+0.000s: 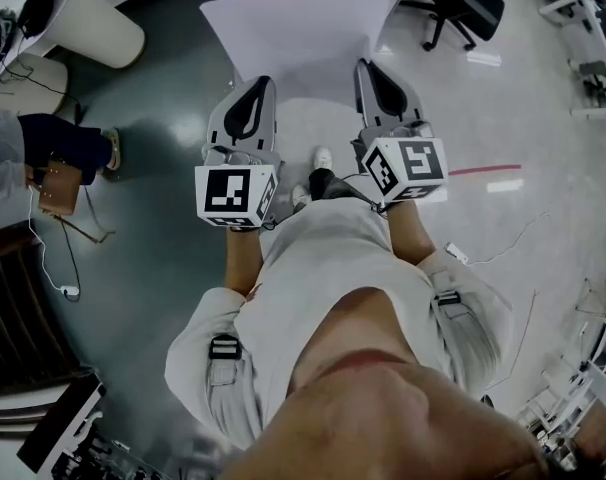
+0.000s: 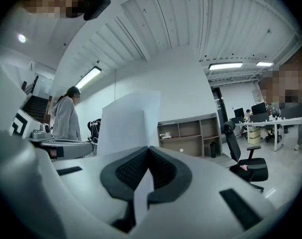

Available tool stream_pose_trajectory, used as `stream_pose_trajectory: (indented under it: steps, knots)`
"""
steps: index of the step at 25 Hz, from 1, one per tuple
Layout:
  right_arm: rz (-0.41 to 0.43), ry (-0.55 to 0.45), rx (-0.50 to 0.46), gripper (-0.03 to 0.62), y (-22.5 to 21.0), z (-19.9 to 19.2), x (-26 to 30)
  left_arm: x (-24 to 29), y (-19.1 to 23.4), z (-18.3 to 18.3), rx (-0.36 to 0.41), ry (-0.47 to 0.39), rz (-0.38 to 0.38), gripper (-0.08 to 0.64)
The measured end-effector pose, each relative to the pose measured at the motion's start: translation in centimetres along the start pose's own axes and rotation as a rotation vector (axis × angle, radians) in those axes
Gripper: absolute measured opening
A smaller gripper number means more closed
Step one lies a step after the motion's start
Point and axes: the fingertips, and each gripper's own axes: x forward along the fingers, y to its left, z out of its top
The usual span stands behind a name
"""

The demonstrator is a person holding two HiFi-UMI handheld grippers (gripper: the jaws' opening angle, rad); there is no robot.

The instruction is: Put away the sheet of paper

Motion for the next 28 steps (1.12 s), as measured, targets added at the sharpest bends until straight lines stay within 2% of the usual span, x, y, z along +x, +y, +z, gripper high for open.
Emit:
stream_pose_trajectory:
  steps: [11,16,28]
  knots:
    - [0.074,-0.006,0.038,0.018,-4.6,0.3,6.4,7.3,1.4,0.6,0.035,0.012,0.046,0.021]
    - [0.102,-0.014,0.049,0.018,-6.4,1.3,8.5,9.9,1.6,1.1,0.027,0.005,0.068,0.021]
    - [0.096,-0.001,0.062,0.018,-8.2,1.6,12.4,13.4,4.0,1.3,0.02,0.014,0.079,0.021]
